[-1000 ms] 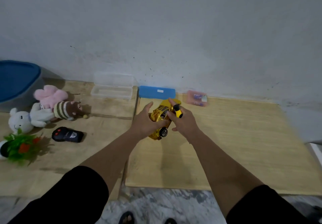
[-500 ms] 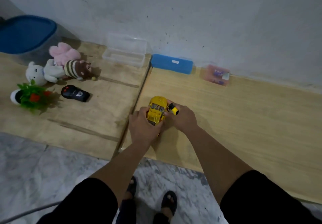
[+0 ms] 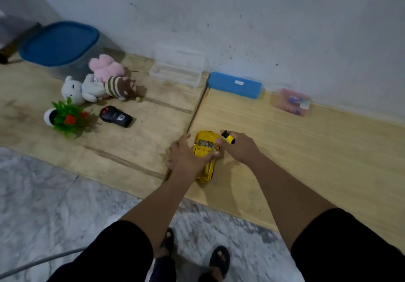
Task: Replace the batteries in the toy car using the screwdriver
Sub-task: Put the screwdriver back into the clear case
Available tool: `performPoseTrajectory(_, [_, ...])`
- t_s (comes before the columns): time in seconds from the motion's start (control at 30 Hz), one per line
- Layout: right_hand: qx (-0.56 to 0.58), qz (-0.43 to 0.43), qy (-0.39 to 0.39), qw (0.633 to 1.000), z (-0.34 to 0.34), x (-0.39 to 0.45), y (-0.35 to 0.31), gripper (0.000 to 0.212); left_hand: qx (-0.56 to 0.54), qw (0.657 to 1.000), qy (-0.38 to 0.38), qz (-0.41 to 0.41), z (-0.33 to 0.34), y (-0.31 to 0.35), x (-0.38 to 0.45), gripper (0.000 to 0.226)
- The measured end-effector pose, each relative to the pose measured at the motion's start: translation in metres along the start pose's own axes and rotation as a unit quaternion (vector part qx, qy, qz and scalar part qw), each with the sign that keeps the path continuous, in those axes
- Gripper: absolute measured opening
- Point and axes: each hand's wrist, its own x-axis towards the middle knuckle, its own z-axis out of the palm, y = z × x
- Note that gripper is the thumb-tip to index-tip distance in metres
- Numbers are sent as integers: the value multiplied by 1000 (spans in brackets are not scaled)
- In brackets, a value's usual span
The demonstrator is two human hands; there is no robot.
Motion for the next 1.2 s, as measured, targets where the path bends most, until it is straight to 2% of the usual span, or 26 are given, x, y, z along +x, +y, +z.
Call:
performPoseTrajectory(0.13, [1,-5,5,1000,-16,14,-33,63,20,997,56,52,-39,14,42,89])
performPoseTrajectory(0.27, [-12,-40,-28,999,-23,42,-77,53,105,982,77,139,-94,26,98,96])
performPoseTrajectory(0.37, [-67,-77,-31,994,-17,76,-114,52,164,965,84,187,-130,28,148,107])
performPoseTrajectory(0.5, [-183,-117,16,976,6,134,-156,51,239,941,60,231,-160,22,222,117])
performPoseTrajectory(0.63, [-245,-124,45,960,28,188,-187,50,328,902,-6,279,-179,22,288,121])
performPoseTrajectory(0.8, [-242,-122,81,959,52,237,-199,50,362,871,-52,327,-182,23,343,121])
performPoseTrajectory(0.97, [-242,-100,66,963,69,262,-187,48,366,854,-88,359,-166,23,367,120])
performPoseTrajectory(1.2, [-204,-86,47,974,80,271,-176,41,334,851,-80,397,-144,22,382,115])
